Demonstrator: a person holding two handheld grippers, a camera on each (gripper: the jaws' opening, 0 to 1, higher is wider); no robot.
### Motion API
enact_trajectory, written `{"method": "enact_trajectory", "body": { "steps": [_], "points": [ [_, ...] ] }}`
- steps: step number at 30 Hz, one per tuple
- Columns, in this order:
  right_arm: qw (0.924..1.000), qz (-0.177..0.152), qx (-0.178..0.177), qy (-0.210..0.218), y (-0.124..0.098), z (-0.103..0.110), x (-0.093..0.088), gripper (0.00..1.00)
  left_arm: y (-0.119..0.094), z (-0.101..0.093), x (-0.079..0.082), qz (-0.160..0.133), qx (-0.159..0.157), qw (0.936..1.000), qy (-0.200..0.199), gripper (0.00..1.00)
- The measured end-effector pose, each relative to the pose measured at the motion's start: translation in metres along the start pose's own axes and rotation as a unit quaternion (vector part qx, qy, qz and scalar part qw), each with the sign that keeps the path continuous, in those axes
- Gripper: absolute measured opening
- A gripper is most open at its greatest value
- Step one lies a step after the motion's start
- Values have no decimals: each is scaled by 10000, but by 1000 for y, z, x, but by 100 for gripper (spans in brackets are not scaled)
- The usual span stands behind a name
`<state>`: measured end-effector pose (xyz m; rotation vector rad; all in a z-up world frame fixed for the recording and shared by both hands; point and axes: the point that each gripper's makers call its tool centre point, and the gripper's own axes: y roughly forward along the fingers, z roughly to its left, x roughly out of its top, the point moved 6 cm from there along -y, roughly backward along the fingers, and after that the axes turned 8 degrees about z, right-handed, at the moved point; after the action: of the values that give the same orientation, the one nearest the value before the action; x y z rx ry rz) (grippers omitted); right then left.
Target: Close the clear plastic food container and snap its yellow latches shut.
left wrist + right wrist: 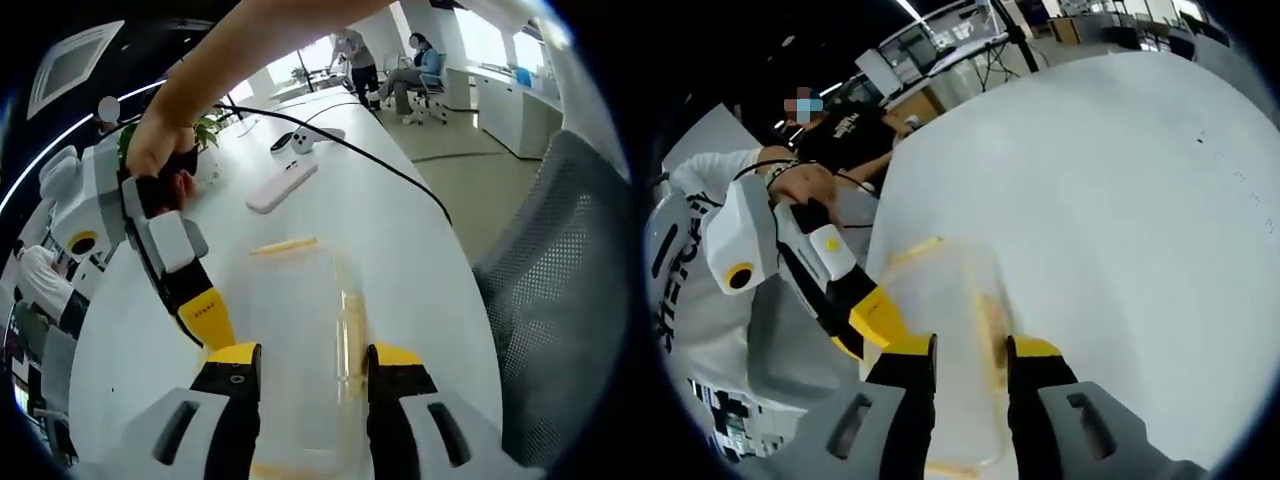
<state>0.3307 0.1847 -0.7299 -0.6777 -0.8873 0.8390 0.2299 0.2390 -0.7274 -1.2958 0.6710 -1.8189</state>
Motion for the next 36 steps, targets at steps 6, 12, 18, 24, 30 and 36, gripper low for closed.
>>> {"method": "enact_trajectory", "body": {
  "steps": [6, 12, 18, 24, 30, 36],
  "points": [
    [9999, -122, 61, -3, 0, -3, -3, 23, 2, 0, 0, 2, -15, 10000, 22, 37],
    [9998, -171, 115, 61, 0, -5, -5, 22, 3, -1, 0, -9, -21, 10000, 71, 37],
    [9993, -254, 170, 223, 1, -6, -6, 19, 5, -6, 0, 22, 96, 9993, 370, 38],
    [9984, -486, 186, 234, 4, -6, -10, 19, 5, -5, 0, 15, 63, 9995, 324, 38],
    [9981, -530, 182, 250, 10, -1, -11, 16, 5, -5, 0, 52, 58, 9996, 289, 38],
    [9974, -589, 243, 330, 23, 3, -22, 17, 6, -4, 0, 113, 98, 9995, 293, 35]
  ]
}}
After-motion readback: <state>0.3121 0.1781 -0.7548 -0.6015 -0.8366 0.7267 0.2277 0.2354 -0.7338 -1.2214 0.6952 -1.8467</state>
